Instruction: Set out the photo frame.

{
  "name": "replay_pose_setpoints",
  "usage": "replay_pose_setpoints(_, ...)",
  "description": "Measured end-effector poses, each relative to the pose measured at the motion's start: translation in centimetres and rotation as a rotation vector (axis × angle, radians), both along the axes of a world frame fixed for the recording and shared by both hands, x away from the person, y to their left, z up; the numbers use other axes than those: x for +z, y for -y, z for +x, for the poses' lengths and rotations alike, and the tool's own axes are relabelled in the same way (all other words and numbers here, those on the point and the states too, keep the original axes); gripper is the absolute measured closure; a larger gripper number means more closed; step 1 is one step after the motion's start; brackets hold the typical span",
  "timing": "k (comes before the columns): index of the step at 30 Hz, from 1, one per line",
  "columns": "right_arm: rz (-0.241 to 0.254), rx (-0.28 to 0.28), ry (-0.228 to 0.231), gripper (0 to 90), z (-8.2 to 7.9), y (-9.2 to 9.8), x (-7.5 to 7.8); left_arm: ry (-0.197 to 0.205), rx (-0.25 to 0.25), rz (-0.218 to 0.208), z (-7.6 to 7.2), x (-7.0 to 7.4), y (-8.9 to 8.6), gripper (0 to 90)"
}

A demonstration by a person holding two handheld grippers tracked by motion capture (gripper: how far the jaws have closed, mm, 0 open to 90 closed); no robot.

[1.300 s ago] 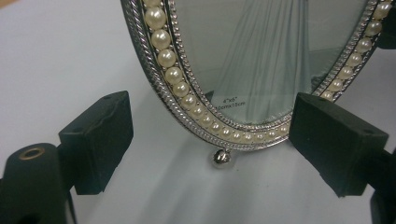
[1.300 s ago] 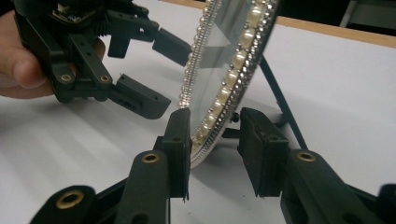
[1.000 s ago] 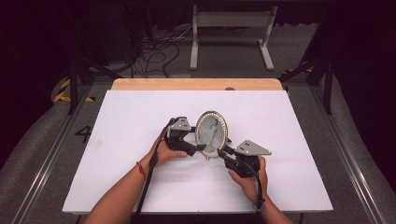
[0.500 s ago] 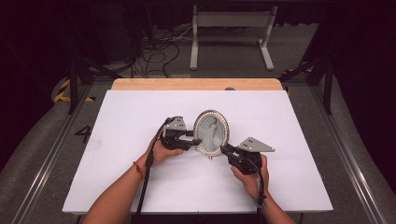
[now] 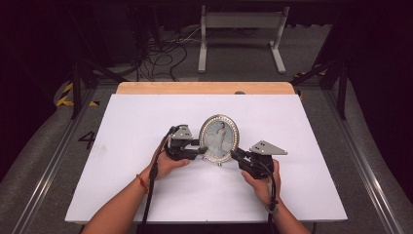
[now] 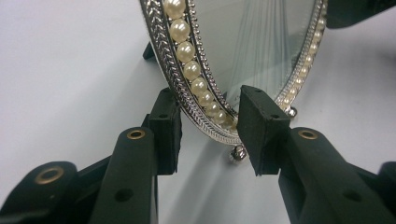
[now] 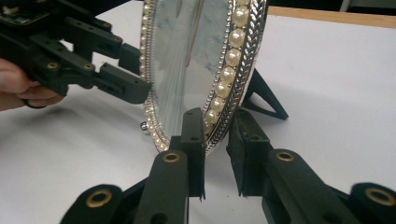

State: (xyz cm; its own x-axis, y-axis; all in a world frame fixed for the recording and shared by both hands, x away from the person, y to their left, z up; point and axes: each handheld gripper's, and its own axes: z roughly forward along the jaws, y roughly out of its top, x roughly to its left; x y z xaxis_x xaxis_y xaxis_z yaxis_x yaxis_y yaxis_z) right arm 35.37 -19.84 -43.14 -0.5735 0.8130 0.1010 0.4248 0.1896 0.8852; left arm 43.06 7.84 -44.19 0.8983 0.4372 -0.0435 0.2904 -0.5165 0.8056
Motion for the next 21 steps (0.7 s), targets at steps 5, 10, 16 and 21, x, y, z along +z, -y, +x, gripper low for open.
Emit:
replay_pose_setpoints(5,-0.005,-0.014,0.005,76.0,0.1,-0.3,0.0,0.041,0.015,0.068,-1.7,0.1,-0.1,62.5)
replay_pose_setpoints(10,-0.008,-0.02,0.01,75.5,0.3,-0.5,0.1,0.045,0.028,0.032,-2.1,0.6,-0.4,55.0)
replay_pose_setpoints(16,-0.004,-0.028,0.034,73.8,0.1,-0.6,0.2,0.1,0.057,-0.053,-1.8,1.5,-1.2,55.0)
replay_pose_setpoints(21,0.01,-0.036,0.051,73.5,0.0,-0.5,0.4,0.107,0.073,-0.07,-1.6,1.6,-1.3,67.2)
